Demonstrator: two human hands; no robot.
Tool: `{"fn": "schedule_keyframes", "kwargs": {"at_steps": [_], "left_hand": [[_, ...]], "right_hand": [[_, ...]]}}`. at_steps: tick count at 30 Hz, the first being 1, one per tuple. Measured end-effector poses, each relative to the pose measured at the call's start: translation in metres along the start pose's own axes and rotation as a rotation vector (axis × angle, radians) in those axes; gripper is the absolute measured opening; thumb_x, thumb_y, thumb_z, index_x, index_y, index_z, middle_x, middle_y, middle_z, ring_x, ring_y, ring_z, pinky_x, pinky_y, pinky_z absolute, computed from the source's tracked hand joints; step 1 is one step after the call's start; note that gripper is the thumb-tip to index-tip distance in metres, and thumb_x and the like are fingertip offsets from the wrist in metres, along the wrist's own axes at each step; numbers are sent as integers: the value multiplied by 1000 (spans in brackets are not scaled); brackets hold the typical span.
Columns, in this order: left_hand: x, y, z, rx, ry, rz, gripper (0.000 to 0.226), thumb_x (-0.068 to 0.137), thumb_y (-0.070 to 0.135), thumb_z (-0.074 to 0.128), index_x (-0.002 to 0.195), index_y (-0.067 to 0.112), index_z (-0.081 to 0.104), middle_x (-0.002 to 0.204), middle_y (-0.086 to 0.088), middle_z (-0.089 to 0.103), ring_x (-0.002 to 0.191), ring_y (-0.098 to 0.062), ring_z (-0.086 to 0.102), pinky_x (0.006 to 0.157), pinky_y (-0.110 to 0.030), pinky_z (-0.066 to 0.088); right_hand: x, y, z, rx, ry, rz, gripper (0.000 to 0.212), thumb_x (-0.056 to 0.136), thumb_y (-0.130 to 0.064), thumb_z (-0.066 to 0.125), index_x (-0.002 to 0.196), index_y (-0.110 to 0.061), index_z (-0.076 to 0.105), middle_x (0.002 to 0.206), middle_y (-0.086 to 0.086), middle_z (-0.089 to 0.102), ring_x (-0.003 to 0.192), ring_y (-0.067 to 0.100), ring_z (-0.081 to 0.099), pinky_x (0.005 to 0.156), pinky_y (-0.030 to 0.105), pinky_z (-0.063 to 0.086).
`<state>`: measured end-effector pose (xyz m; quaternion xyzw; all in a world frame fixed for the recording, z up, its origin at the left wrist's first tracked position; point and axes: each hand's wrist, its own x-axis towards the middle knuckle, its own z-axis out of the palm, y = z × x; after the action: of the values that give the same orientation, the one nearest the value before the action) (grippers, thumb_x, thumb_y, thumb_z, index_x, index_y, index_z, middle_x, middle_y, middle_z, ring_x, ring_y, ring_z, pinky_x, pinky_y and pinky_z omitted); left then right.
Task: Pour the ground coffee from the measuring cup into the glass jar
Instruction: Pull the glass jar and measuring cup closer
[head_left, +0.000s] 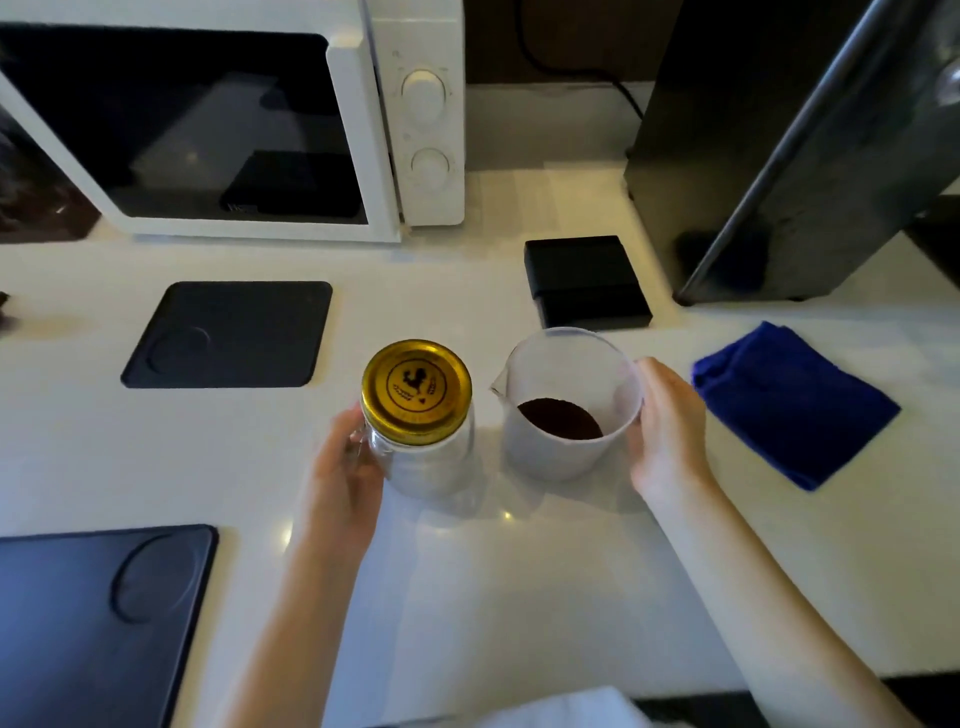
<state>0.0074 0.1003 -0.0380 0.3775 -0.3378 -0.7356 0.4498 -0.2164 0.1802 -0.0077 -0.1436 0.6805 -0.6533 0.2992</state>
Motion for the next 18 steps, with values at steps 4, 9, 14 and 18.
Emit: {"fn": "schedule_keyframes", "kwargs": {"at_steps": [4,9,14,18], "left_hand": [[-13,-6,-4,22,-23,-1,14,67,23,62,58,20,72,61,8,67,65,-7,63,66,-21,49],[-23,-12,-4,12,-31,-9,43,89,14,43,58,19,71,63,5,68,67,-10,63,68,-24,50],[-25,-17,-10,-15,-16,-55,24,58,30,72,67,12,61,72,-7,58,74,-20,54,72,-32,43],[-26,-20,-13,-6,-10,-52,36,54,35,79,70,10,59,77,-8,57,78,-21,52,74,-34,40]], "right_hand": [[-19,6,-13,-63,16,25,18,85,1,48,67,2,47,62,4,32,41,0,31,42,9,32],[-29,6,-17,-6,34,79,37,82,4,48,56,-16,31,53,-5,27,41,3,25,39,13,27],[-36,8,-18,50,49,77,44,82,4,48,52,-19,27,44,-12,27,42,3,24,39,15,25],[-35,4,-19,-89,-3,-8,31,82,-2,51,57,-16,40,56,-5,40,52,5,37,49,15,35]]}}
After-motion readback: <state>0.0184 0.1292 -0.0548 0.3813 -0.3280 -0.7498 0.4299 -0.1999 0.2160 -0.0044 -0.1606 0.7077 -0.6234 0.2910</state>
